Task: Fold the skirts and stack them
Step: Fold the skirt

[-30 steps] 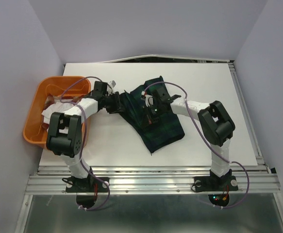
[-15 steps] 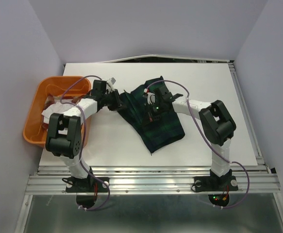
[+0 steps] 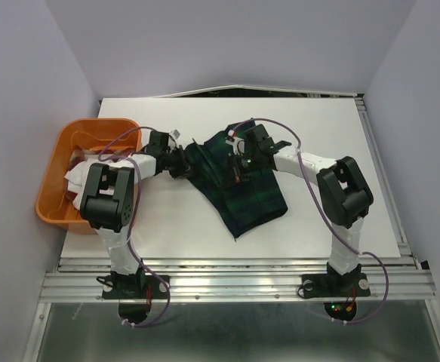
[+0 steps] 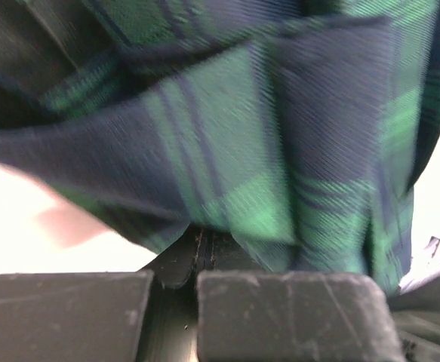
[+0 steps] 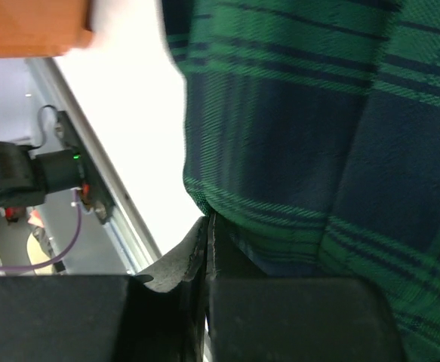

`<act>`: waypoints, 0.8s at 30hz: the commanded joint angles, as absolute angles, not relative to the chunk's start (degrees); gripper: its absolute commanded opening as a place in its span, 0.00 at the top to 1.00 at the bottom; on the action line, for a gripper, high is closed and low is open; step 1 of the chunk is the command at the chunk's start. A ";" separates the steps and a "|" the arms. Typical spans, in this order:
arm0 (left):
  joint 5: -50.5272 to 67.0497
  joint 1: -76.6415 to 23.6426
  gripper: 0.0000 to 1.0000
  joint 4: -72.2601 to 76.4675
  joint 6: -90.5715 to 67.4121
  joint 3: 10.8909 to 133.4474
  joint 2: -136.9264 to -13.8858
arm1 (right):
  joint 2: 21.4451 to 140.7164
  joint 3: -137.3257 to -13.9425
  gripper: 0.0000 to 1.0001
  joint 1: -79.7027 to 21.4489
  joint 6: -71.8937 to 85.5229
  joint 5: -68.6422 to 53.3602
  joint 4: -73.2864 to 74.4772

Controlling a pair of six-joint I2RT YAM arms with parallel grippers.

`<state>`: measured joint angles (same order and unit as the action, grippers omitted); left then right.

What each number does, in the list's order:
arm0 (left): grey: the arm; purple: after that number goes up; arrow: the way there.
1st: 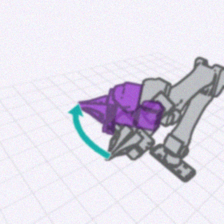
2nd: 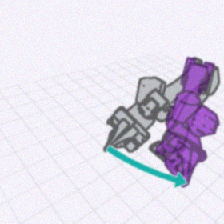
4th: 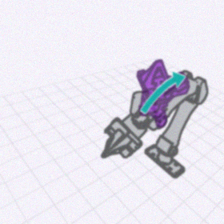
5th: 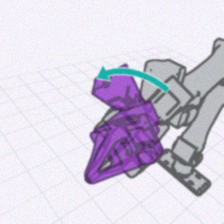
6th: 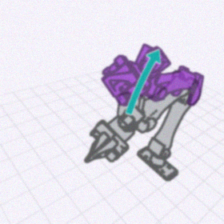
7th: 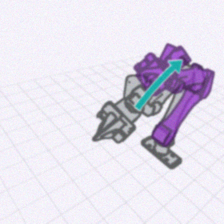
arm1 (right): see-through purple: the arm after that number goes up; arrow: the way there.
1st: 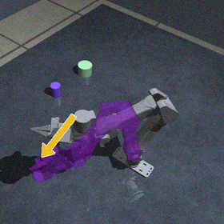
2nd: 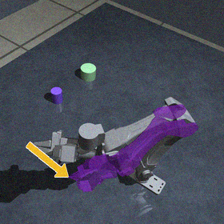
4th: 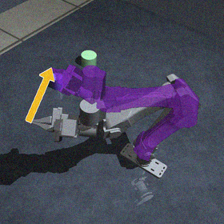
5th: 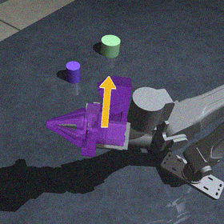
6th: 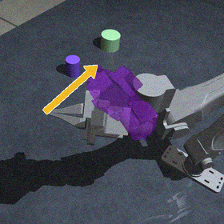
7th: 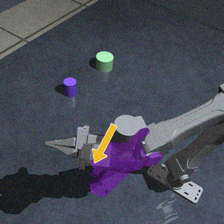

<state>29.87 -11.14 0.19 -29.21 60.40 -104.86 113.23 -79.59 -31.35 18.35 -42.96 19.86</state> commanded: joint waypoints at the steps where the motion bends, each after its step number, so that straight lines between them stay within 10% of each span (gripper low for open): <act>1: 31.02 -10.90 1.00 4.65 -31.99 61.34 -108.36 | 109.42 -82.62 0.99 -30.76 18.90 -49.90 17.23; 24: 42.71 -10.02 1.00 19.16 -31.29 59.49 -110.01 | 110.57 -78.75 0.99 -30.23 17.93 -52.38 16.61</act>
<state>41.65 -10.04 15.55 -31.24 56.66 -104.71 112.12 -79.75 -30.65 18.15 -49.04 18.79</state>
